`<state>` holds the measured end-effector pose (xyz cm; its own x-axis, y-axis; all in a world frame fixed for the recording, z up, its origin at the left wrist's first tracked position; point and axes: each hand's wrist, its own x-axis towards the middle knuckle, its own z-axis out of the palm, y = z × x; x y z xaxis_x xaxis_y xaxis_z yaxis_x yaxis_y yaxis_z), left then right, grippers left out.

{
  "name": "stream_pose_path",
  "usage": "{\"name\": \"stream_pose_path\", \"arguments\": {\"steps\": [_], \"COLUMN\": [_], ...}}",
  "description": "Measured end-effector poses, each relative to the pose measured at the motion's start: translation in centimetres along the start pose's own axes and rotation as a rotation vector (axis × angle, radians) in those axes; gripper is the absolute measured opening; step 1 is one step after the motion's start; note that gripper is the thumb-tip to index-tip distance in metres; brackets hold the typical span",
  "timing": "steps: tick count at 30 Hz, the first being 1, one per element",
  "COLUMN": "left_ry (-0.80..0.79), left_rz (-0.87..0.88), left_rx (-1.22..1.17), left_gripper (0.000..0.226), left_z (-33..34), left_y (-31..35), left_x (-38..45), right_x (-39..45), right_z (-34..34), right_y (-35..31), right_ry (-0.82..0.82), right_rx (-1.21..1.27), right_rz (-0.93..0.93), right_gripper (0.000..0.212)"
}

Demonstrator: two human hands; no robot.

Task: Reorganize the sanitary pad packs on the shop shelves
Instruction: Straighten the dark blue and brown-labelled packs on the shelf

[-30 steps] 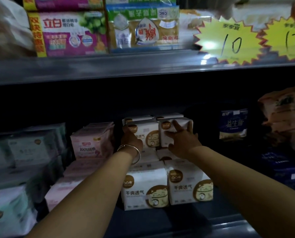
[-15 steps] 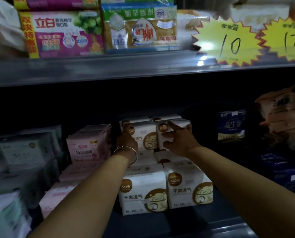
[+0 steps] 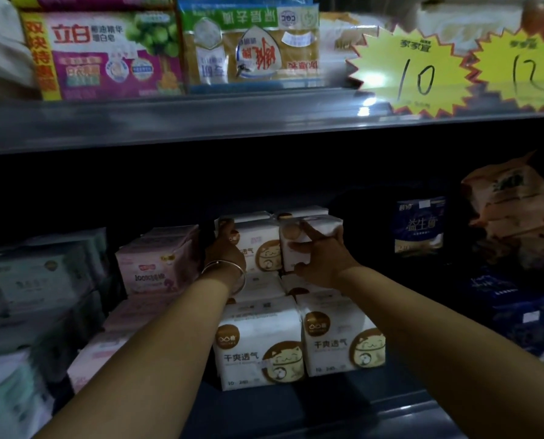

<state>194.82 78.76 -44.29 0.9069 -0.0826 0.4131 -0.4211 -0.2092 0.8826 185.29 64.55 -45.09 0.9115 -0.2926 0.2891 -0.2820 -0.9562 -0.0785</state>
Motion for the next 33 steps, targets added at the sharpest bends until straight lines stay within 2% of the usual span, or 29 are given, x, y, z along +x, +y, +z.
{"name": "stream_pose_path", "arguments": {"steps": [2,5,7,9,12,16,21,26,28,31,33], "left_ry": [-0.048,-0.137,-0.266,-0.354,-0.42,-0.458,-0.45,-0.484,-0.523,-0.612,-0.719], "left_rz": [0.026,-0.099,-0.195,-0.231,-0.195,-0.151,-0.122,-0.107,-0.105,-0.126,-0.129], "left_rx": [0.208,0.355,0.485,0.568,0.586,0.678,0.756,0.695,0.632,0.576,0.592], "left_gripper": [0.064,0.077,0.075,0.063,0.039,0.032,0.034,0.033,0.036,0.044,0.059], "left_z": [-0.7,-1.8,-2.7,-3.3,-3.4,-2.6,-2.3,-3.1,-3.6,-4.5,-5.1], "left_y": [0.0,-0.3,-0.5,-0.9,-1.0,-1.0,-1.4,-1.2,-1.0,-0.4,0.2], "left_x": [-0.9,-1.7,-2.4,-3.3,-4.5,-4.4,-3.8,-4.5,-5.1,-6.1,-6.7], "right_x": [-0.9,-2.1,-2.8,-3.6,-4.8,-5.4,-5.3,-6.0,-6.6,-8.1,-9.0], "right_z": [-0.7,-1.1,-1.1,-1.1,-1.0,-1.6,-1.5,-1.7,-1.9,-2.6,-3.3], "right_y": [-0.4,-1.2,-1.5,-1.7,-1.7,-1.7,-1.9,-2.2,-2.6,-3.3,-3.6], "right_ry": [-0.021,-0.076,-0.155,-0.245,-0.289,-0.273,-0.267,-0.253,-0.249,-0.326,-0.38], "right_rx": [0.015,0.007,0.004,0.024,0.086,0.06,-0.002,-0.001,0.029,0.048,0.076], "right_rz": [0.044,0.082,0.135,0.202,0.218,0.158,0.143,0.096,0.054,0.021,-0.016], "right_gripper": [0.054,0.055,0.06,0.065,0.055,0.043,0.045,0.042,0.041,0.046,0.048]}}
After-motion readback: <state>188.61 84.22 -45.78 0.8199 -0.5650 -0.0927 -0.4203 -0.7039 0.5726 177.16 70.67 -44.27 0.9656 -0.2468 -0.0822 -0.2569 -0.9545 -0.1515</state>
